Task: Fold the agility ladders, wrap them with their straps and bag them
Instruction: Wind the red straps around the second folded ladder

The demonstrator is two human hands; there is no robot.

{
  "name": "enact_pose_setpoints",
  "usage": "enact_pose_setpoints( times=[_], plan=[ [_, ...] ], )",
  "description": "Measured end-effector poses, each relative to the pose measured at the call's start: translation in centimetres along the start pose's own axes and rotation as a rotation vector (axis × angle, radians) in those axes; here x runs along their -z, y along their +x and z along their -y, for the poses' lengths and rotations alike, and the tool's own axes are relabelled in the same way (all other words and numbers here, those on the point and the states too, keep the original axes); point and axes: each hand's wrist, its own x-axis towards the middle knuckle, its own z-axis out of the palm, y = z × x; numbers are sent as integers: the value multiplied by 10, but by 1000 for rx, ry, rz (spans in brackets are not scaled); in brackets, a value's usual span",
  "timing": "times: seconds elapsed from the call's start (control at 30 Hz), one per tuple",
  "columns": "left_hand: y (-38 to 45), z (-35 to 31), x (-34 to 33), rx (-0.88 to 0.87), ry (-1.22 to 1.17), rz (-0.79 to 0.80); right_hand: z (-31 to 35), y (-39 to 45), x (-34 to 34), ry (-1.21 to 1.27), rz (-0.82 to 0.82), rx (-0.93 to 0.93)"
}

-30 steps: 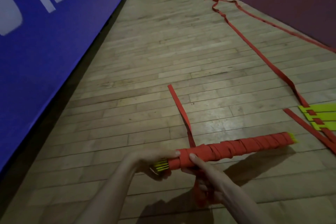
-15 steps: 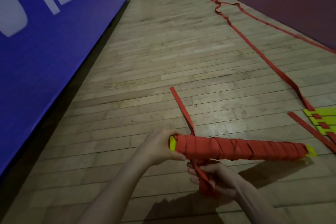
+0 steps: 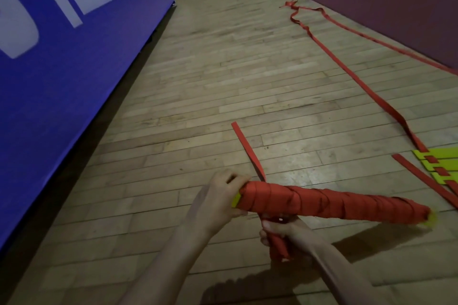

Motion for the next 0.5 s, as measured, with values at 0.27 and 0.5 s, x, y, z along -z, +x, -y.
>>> enact_pose_setpoints(
  times=[0.27,0.5],
  plan=[
    [-24,20,-44,-222,289,-360,-11,-13,-2,228,27,-136],
    [-46,33,-67,-247,260,-414,1,-15,-8,384,-50,-241]
  ],
)
